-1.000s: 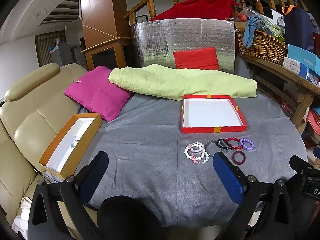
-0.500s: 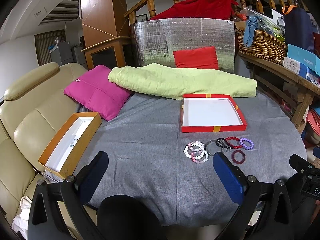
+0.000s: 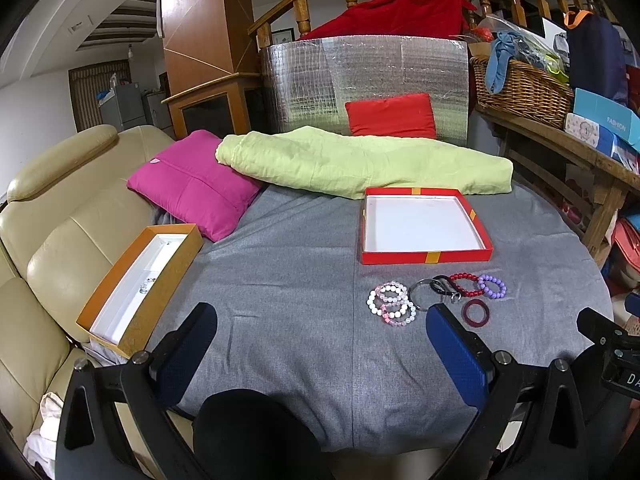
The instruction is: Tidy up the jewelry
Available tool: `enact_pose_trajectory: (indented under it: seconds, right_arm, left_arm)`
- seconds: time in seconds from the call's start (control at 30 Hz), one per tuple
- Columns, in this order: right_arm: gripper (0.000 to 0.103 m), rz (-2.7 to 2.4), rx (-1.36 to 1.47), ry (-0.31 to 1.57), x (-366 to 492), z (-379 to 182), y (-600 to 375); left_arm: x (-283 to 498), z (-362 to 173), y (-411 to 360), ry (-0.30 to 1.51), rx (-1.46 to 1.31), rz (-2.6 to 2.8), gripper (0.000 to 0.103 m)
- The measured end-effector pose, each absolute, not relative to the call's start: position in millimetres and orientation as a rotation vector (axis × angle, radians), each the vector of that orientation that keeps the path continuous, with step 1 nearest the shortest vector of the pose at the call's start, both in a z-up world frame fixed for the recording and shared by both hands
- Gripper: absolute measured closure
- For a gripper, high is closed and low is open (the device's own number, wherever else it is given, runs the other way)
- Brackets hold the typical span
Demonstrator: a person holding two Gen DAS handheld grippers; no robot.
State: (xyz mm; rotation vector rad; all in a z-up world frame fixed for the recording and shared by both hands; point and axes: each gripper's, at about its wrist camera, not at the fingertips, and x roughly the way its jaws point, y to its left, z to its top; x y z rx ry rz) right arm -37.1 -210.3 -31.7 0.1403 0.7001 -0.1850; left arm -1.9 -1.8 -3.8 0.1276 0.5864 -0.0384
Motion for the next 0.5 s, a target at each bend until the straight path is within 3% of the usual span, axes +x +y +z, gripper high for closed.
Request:
enact_pose_trajectory:
  seconds: [0.5]
  right_arm:
    - [0.000, -0.182, 0.161, 0.742, -6.1, -60.3, -227.8]
  left_arm:
    - [41.8, -37.5, -7.0, 0.664, 0.118, -0.098, 0.000]
